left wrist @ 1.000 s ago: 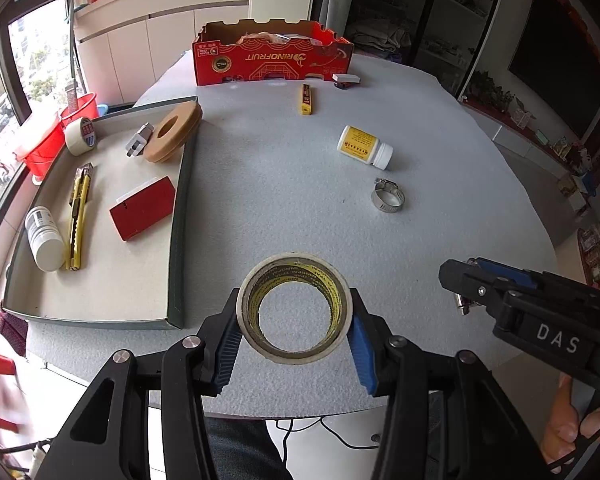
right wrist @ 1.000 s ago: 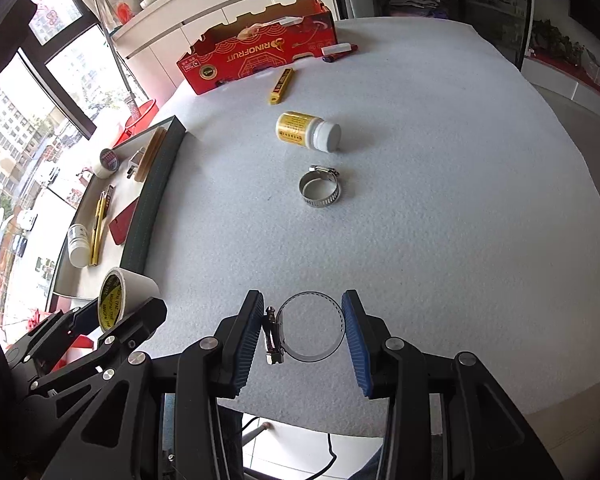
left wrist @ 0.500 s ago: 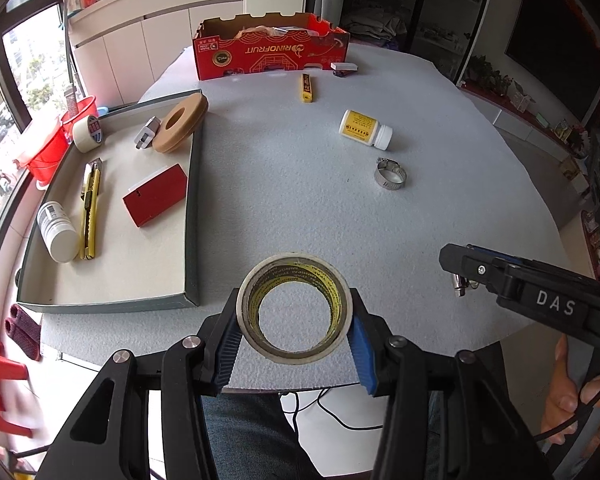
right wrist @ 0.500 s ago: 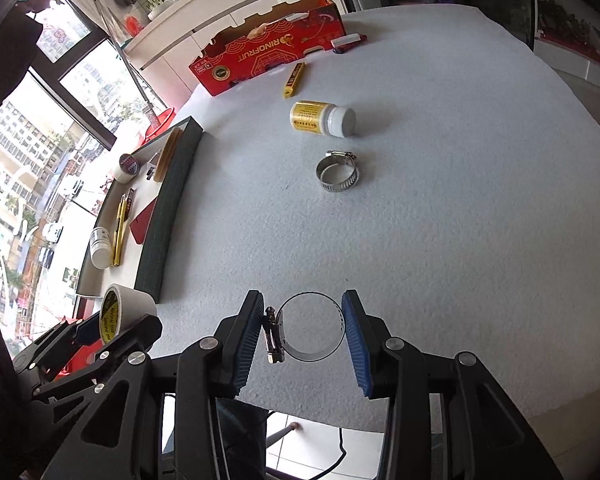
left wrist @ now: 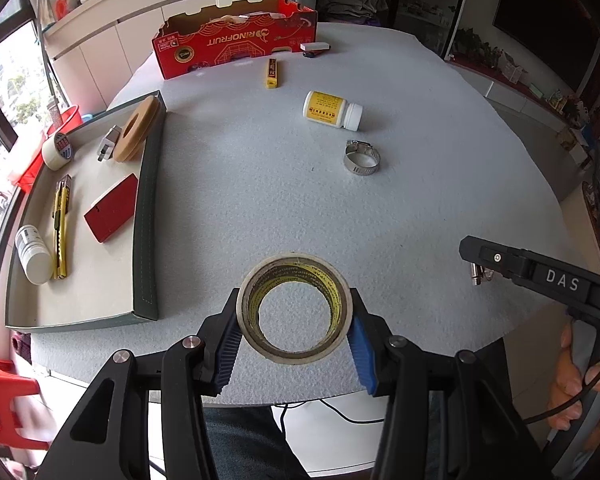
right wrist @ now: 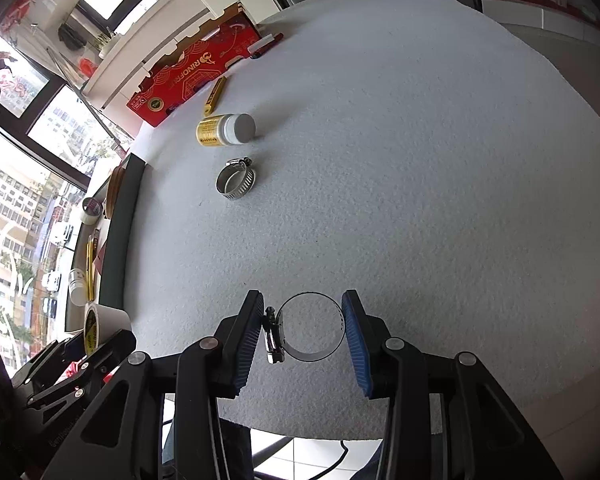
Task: Organize rigid objects
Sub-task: 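Carry the tape roll and hose clamp back toward the tray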
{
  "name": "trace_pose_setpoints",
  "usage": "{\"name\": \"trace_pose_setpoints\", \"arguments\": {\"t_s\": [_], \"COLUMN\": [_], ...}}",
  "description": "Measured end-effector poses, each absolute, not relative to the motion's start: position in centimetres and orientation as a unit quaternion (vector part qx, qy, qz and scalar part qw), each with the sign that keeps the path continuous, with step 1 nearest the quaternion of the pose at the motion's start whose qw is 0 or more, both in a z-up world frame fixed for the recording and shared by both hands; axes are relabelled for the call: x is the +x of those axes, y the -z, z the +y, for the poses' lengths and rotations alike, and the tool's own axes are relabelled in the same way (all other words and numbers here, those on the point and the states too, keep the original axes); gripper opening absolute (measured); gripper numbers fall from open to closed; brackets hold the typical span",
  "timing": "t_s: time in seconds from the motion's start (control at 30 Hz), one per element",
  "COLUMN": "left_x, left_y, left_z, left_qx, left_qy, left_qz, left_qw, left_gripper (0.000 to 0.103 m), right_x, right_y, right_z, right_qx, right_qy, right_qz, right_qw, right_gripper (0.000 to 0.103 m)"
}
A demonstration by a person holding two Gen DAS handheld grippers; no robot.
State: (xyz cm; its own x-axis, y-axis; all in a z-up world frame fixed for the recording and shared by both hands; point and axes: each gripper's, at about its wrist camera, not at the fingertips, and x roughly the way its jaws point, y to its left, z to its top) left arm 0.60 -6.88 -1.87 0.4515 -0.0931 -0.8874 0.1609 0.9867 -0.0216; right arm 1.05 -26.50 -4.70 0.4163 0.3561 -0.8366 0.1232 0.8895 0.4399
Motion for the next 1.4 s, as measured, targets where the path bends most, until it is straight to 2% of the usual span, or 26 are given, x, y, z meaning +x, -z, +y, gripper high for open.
{"name": "trace_pose_setpoints", "arguments": {"t_s": [0.33, 0.57, 0.93, 1.2, 1.4], "left_x": [0.8, 0.7, 0.6, 0.5, 1.2], "left_y": [1.3, -0.2, -3.9, -6.9, -6.7], "left_z": [-6.4, -4.0, 4.7, 11.9, 16.5], "left_qx": [0.019, -0.013, -0.079, -0.093, -0.106], "left_qy": [0.081, 0.071, 0.013, -0.057, -0.117], "left_qz": [0.512, 0.492, 0.442, 0.406, 0.392], "left_qw": [0.855, 0.867, 0.893, 0.907, 0.906], "left_gripper": [0.052, 0.052, 0.052, 0.052, 0.052], "right_x": [1.4, 2.0, 4.7, 6.5, 8.2], "right_y": [4.7, 2.8, -2.9, -6.4, -7.4], "right_z": [-26.3, -23.5, -15.7, -7.0, -1.8], "right_qx": [0.218, 0.179, 0.101, 0.040, 0.012], "right_qy": [-0.069, -0.082, -0.138, -0.203, -0.239], "right_qz": [0.543, 0.540, 0.513, 0.489, 0.482], "right_qw": [0.808, 0.818, 0.841, 0.848, 0.843], "right_gripper": [0.042, 0.042, 0.042, 0.042, 0.042]}}
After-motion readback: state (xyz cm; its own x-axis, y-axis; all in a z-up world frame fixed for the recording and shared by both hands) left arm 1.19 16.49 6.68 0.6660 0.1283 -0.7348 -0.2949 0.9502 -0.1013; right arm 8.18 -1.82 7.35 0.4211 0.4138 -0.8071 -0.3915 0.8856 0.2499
